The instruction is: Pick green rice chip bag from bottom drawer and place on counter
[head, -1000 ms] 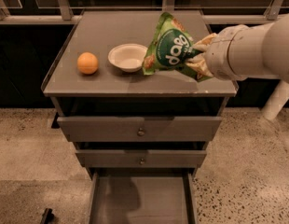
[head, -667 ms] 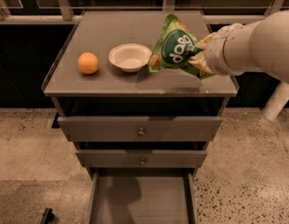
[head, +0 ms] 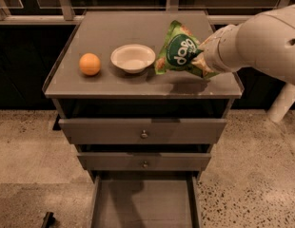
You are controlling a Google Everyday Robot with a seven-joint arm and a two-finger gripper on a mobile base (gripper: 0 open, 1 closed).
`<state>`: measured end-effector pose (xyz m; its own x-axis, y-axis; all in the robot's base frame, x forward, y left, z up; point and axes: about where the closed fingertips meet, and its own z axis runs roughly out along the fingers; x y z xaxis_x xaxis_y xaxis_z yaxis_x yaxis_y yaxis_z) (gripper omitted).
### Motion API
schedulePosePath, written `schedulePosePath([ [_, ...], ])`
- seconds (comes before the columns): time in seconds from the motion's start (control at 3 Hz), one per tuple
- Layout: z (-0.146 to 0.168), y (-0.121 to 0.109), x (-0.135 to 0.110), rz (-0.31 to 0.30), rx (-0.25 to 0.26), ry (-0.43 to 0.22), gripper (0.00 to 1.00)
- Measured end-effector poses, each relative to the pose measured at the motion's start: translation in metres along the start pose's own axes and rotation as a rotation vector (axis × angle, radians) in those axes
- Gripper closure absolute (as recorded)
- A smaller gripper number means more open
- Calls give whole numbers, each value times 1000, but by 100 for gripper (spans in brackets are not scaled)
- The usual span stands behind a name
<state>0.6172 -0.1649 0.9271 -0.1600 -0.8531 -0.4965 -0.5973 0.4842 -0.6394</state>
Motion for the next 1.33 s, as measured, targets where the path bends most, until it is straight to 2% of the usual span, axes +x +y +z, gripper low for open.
schedulePosePath([
  [1.0, 1, 0, 0, -1, -1, 0, 13],
  [1.33, 1, 0, 0, -1, -1, 0, 0],
])
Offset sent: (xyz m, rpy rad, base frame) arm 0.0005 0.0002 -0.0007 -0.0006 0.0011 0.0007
